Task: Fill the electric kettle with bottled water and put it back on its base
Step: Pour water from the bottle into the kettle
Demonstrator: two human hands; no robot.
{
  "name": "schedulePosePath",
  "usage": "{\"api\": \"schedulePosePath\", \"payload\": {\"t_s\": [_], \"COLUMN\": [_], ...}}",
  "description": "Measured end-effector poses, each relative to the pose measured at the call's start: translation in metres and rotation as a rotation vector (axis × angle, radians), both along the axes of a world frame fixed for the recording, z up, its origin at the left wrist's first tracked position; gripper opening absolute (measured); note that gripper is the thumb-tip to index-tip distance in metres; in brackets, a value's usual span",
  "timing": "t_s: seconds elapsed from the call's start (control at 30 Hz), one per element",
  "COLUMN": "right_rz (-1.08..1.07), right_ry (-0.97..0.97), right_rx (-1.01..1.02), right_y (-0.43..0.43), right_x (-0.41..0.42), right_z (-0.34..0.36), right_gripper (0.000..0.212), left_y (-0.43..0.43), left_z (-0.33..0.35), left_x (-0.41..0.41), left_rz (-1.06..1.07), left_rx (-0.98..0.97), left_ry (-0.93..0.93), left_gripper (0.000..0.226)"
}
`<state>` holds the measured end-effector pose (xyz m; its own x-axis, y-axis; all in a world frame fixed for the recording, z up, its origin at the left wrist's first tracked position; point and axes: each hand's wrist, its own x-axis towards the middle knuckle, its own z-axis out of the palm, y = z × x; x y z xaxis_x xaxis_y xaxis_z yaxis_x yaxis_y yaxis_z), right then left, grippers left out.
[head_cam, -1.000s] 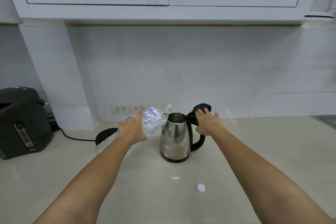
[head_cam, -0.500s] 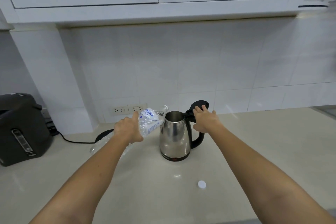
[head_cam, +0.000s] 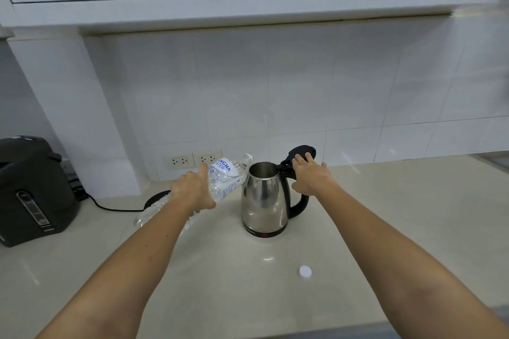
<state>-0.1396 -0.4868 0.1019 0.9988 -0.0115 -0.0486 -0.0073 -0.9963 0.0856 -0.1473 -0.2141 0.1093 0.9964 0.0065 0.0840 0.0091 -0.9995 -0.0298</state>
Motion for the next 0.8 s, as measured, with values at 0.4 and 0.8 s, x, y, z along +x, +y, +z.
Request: {"api": "schedulePosePath", "payload": {"t_s": [0.4, 0.8], "right_rz": [0.002, 0.002], "right_ry": [-0.005, 0.000], "right_rx": [0.003, 0.007], "right_y": [-0.0002, -0.0011], "right_x": [0.0014, -0.0002], "right_z": [-0.0024, -0.0024], "right_gripper": [0.073, 0.072], "left_y": [0.0023, -0.0041], "left_z": [0.0063, 0.0071], "left_x": [-0.0052, -0.0065], "left_rz": [0.000, -0.012], "left_rx": [0.048, 0.037], "left_ry": [0.007, 0.026], "left_gripper": [0.069, 0.072]}}
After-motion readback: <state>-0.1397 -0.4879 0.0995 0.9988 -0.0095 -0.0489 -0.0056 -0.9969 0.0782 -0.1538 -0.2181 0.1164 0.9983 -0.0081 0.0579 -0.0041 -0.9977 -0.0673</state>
